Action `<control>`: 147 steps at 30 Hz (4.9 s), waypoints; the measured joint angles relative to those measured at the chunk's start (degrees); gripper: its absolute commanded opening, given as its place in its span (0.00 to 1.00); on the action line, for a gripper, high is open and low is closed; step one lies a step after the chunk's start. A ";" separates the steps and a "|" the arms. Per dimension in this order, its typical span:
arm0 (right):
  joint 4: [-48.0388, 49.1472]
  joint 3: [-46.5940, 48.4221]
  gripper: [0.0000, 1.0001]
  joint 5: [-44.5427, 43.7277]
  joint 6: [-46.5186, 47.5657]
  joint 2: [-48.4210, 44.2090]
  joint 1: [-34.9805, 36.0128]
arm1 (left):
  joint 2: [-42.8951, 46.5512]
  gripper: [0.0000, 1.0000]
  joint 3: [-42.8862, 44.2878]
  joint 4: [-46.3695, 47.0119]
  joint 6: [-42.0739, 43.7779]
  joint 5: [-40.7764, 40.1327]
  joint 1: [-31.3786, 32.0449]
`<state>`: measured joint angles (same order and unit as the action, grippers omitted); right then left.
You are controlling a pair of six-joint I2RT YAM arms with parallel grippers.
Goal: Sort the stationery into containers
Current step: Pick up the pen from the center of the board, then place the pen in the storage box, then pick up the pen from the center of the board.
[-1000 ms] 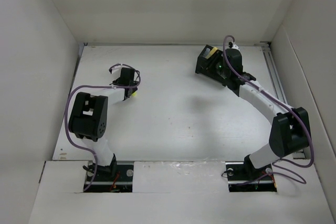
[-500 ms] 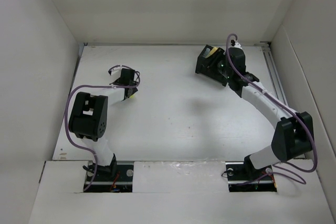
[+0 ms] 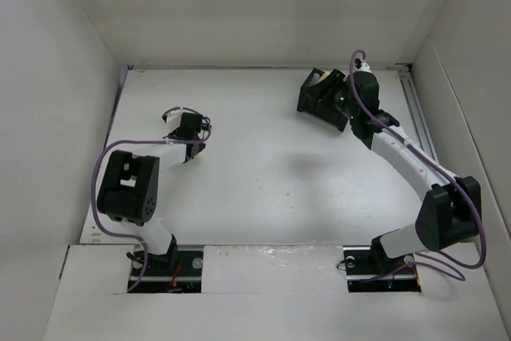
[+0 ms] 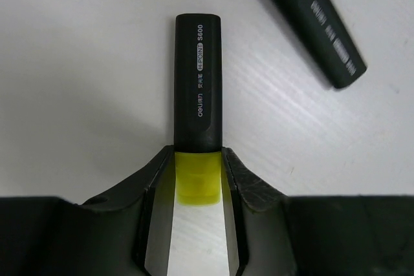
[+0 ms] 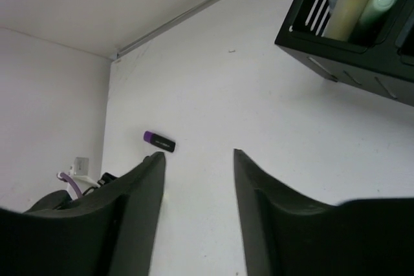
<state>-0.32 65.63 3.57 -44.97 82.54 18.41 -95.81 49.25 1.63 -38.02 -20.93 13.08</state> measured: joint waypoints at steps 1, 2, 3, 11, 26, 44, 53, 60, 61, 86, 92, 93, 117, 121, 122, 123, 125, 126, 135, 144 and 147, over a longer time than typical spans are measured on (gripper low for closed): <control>0.04 0.00 0.58 0.81 0.07 0.09 -0.02 | 1.90 0.00 -1.99 0.20 0.00 0.37 0.00; 0.15 0.00 0.60 1.86 0.15 0.24 -0.07 | 3.85 0.00 -3.91 0.07 0.02 0.90 0.00; 0.37 0.02 0.63 3.06 0.20 0.52 -0.07 | 5.81 0.00 -5.84 0.09 0.04 1.38 0.00; 0.26 3.61 0.73 14.01 2.16 7.82 1.81 | 23.04 0.00 -18.10 3.82 1.66 11.26 -0.04; -1.25 12.50 0.80 24.37 7.28 20.15 13.40 | 31.58 0.00 -23.65 25.38 7.04 41.33 1.44; -4.13 19.54 0.50 21.27 9.20 27.69 19.93 | 30.95 0.00 -23.87 28.61 8.68 45.79 4.70; -4.02 21.05 0.07 20.13 7.45 28.65 20.33 | 30.95 0.32 -23.87 28.35 9.07 45.81 4.72; -4.07 21.20 0.00 16.85 7.58 28.65 20.44 | 30.91 0.55 -23.87 28.96 9.14 45.79 4.72; -4.07 21.14 0.00 16.06 7.54 28.63 20.24 | 31.08 0.55 -23.87 28.94 9.09 45.70 4.72; -2.21 10.54 0.00 -34.47 -1.84 11.80 -10.84 | 22.36 0.56 -18.56 21.05 1.70 23.08 4.70; -2.91 10.88 0.00 -39.34 -1.40 17.92 -11.39 | 21.09 0.56 -16.92 18.84 0.66 16.61 4.46; -3.02 11.17 0.02 -40.13 -1.29 18.47 -11.26 | 20.68 0.56 -16.33 18.56 0.59 15.56 4.44; -1.44 2.95 0.15 -39.39 -1.90 2.97 -4.09 | 8.11 0.62 -5.62 13.42 -2.80 4.39 3.96; 0.87 0.09 0.00 -34.23 -2.40 -3.04 -4.09 | 5.40 0.62 -3.56 13.00 -3.65 2.54 3.96; 1.25 -0.07 0.00 -32.76 -2.43 -3.80 -4.07 | 4.61 0.62 -2.95 12.85 -3.89 2.10 3.96; 1.68 -0.13 0.00 -31.30 -2.40 -4.24 -4.04 | 3.87 0.62 -2.40 12.81 -4.07 1.70 3.96; 2.47 -0.13 0.00 -28.94 -2.29 -4.48 -3.67 | 2.73 0.62 -1.51 12.50 -4.52 0.83 3.96; 2.51 -0.15 0.05 -27.71 -2.12 -4.46 -3.37 | 2.08 0.62 -1.07 12.24 -4.63 0.46 3.96; 2.91 -0.17 0.43 -18.45 -0.28 -2.93 -1.25 | -6.99 0.55 8.15 8.59 -6.05 -4.79 3.96; 2.91 0.94 0.44 -13.86 0.13 -0.15 1.66 | -13.55 0.46 14.36 5.14 -6.23 -6.14 3.69; 2.93 1.38 0.44 -13.25 0.37 0.39 2.67 | -14.60 0.41 16.00 4.44 -6.25 -6.32 3.67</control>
<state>2.61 67.00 -9.67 -44.60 82.94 21.08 -110.41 65.25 6.07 -44.27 -27.24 16.75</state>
